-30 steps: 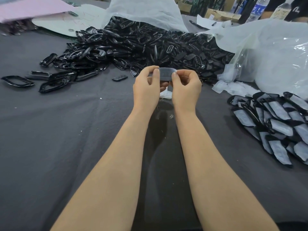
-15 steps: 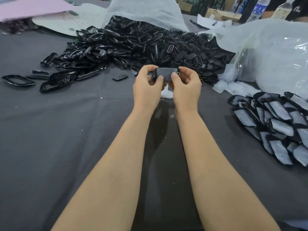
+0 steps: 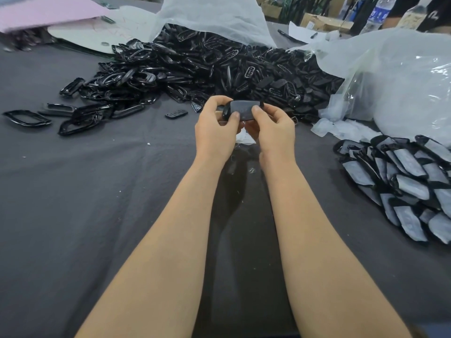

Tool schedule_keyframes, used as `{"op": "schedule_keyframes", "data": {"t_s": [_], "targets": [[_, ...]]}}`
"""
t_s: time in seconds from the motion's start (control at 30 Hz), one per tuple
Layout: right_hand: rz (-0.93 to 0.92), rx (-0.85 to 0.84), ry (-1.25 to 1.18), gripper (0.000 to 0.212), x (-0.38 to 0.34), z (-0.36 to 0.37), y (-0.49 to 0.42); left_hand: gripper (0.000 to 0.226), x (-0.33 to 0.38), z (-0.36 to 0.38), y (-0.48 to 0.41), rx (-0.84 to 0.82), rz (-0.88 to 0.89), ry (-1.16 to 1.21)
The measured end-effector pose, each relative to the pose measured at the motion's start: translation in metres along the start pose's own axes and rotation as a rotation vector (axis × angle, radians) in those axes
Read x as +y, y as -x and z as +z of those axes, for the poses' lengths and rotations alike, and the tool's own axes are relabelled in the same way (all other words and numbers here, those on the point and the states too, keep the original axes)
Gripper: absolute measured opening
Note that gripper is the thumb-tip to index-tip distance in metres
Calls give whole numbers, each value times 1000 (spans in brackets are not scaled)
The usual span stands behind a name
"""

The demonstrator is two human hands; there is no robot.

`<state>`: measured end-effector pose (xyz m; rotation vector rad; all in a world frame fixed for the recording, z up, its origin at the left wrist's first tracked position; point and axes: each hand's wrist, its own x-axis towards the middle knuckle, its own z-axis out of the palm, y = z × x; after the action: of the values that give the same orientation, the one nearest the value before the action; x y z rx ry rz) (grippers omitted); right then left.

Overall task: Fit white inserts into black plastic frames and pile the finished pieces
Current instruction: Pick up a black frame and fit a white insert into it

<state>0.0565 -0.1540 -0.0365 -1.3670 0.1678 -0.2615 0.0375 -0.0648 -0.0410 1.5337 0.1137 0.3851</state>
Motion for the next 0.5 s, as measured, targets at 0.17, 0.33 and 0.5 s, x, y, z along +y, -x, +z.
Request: {"op": "schedule_keyframes", "data": {"t_s": [0.17, 0.33, 0.5], "targets": [[-70, 1, 83, 16, 0, 0, 0, 19, 0, -1, 0, -8, -4, -41], [-107, -3, 152, 14, 1, -1, 0, 14, 0, 0, -1, -7, -37, -46], [-112, -17, 183, 10, 1, -1, 0, 17, -3, -1, -5, 15, -64, -61]]}}
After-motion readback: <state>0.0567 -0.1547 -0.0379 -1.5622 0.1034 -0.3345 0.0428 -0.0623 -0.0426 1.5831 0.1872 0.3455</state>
